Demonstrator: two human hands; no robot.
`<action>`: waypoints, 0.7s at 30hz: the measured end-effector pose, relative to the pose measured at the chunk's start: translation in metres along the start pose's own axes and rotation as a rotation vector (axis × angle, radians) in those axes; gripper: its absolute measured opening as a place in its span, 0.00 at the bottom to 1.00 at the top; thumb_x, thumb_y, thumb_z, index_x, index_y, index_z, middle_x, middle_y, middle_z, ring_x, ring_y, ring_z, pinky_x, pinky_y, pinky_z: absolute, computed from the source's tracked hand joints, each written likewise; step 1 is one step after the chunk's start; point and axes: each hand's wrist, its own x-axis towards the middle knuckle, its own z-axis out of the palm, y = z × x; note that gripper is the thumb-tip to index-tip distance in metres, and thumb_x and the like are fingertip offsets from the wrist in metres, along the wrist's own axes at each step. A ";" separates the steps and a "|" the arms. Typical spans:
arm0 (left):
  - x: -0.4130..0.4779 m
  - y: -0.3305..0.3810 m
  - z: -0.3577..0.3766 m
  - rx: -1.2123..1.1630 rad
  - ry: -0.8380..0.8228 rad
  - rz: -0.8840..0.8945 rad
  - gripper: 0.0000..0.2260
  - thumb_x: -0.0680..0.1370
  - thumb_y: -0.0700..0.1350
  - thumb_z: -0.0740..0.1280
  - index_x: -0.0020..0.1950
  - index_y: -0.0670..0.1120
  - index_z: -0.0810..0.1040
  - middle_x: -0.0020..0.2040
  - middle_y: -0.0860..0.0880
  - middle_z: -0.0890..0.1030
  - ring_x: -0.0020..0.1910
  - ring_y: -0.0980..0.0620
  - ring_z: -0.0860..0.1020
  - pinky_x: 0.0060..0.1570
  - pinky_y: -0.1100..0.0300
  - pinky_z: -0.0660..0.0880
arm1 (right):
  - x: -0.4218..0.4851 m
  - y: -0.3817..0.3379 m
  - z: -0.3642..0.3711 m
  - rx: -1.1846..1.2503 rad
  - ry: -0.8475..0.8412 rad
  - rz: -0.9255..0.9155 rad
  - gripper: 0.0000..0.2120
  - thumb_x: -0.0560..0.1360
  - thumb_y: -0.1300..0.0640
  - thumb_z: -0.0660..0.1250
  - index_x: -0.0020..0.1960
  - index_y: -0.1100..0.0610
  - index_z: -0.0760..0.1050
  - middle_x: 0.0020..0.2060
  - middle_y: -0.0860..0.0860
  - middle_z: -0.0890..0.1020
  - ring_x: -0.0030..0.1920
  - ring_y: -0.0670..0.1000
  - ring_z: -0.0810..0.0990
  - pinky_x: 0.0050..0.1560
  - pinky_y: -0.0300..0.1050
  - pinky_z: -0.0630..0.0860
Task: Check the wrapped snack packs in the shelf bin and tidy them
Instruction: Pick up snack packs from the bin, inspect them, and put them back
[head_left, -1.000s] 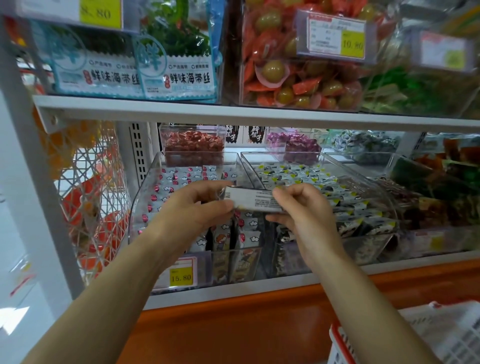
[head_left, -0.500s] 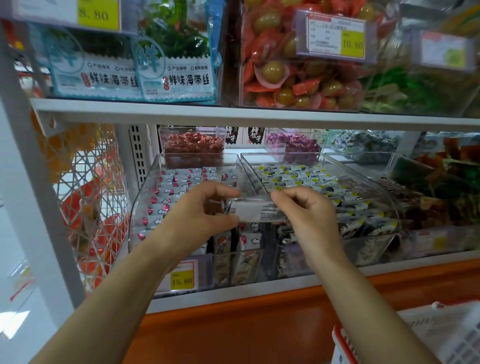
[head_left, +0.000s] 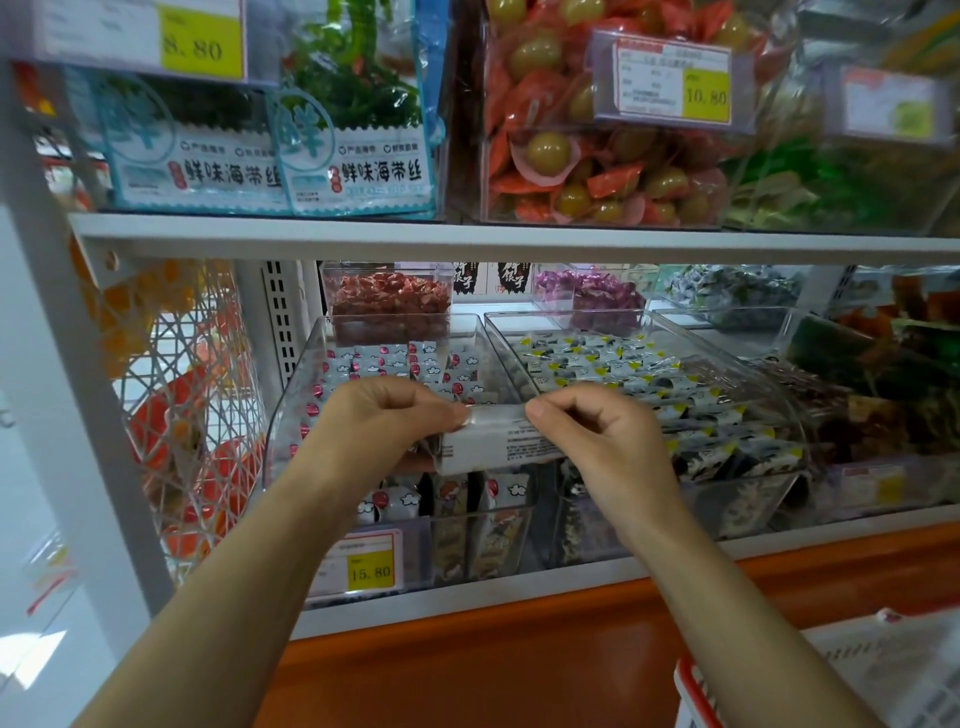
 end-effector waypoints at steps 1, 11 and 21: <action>0.000 0.000 0.001 0.009 0.009 0.009 0.07 0.72 0.40 0.71 0.36 0.38 0.82 0.32 0.48 0.83 0.29 0.57 0.80 0.28 0.68 0.75 | 0.000 0.000 0.000 0.001 0.004 0.001 0.08 0.74 0.57 0.68 0.38 0.50 0.81 0.34 0.49 0.81 0.36 0.46 0.78 0.36 0.36 0.72; 0.000 -0.007 0.001 0.265 -0.089 0.128 0.07 0.73 0.41 0.70 0.49 0.51 0.80 0.43 0.49 0.84 0.43 0.53 0.82 0.40 0.65 0.79 | 0.001 0.007 -0.003 0.014 0.095 0.083 0.12 0.76 0.53 0.65 0.38 0.59 0.80 0.35 0.61 0.81 0.36 0.58 0.81 0.34 0.47 0.78; 0.015 -0.008 -0.005 0.507 0.278 0.273 0.15 0.80 0.48 0.60 0.65 0.48 0.74 0.58 0.52 0.78 0.56 0.53 0.76 0.53 0.60 0.69 | 0.010 0.008 -0.011 0.158 0.261 0.169 0.08 0.73 0.58 0.69 0.49 0.46 0.77 0.42 0.47 0.82 0.31 0.41 0.81 0.32 0.32 0.76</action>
